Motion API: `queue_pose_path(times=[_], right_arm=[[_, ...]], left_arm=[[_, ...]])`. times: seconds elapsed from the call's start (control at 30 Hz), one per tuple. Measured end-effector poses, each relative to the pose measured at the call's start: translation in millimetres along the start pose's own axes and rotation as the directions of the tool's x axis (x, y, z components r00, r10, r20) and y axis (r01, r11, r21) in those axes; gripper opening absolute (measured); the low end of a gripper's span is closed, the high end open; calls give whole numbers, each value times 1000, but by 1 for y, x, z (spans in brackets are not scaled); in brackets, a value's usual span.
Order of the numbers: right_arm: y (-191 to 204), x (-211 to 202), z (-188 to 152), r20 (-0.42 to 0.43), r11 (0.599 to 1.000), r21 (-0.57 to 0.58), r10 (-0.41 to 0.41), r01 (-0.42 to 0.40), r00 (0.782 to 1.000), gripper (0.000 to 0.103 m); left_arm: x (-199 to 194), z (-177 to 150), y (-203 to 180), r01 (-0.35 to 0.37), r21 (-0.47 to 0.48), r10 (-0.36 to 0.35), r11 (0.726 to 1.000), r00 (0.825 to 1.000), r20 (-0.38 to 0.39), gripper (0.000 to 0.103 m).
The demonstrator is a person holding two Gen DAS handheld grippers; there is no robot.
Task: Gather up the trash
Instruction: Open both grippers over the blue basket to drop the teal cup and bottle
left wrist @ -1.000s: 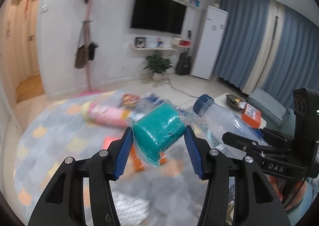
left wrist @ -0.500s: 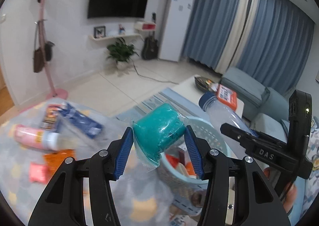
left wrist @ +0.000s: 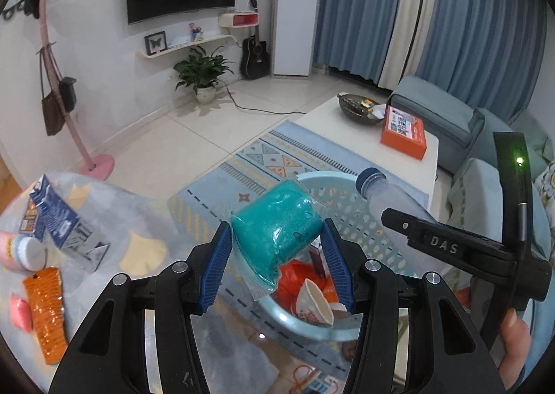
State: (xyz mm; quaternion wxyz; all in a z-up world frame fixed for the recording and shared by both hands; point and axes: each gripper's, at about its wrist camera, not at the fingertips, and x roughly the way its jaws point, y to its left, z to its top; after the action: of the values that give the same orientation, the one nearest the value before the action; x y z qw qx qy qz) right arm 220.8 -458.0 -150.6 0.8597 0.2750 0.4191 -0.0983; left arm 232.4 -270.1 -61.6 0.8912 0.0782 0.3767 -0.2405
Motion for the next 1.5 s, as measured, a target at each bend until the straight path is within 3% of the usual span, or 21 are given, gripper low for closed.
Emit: queue_pose_path(times=[0.4,0.5,0.6,0.97,1.2,1.5], right_arm=[[-21,17,-1,-34,999,30,-17,18,999,53],[-20,15,-1,-26,999,29,-22,22,999,54],[-16,8,-1,-11,1000,6,-26,26,1000,54],[53,-64,-16,184,971,-197,-99,135,978,55],[111,-107,-42,304,928,-338,-48,155,951,60],[166,-144,-74,388,884,-434,11,172,922,65]], left_arm=[[11,3,-24,13,39,-12,999,1000,-15,55],[9,2,-27,12,42,-11,999,1000,-13,63],[3,0,-27,6,50,-6,999,1000,-2,64],[-64,-12,15,-9,-31,12,999,996,92,66],[-121,-34,53,-78,-103,95,992,980,177,69],[-179,-78,105,-157,-193,194,969,963,188,69]])
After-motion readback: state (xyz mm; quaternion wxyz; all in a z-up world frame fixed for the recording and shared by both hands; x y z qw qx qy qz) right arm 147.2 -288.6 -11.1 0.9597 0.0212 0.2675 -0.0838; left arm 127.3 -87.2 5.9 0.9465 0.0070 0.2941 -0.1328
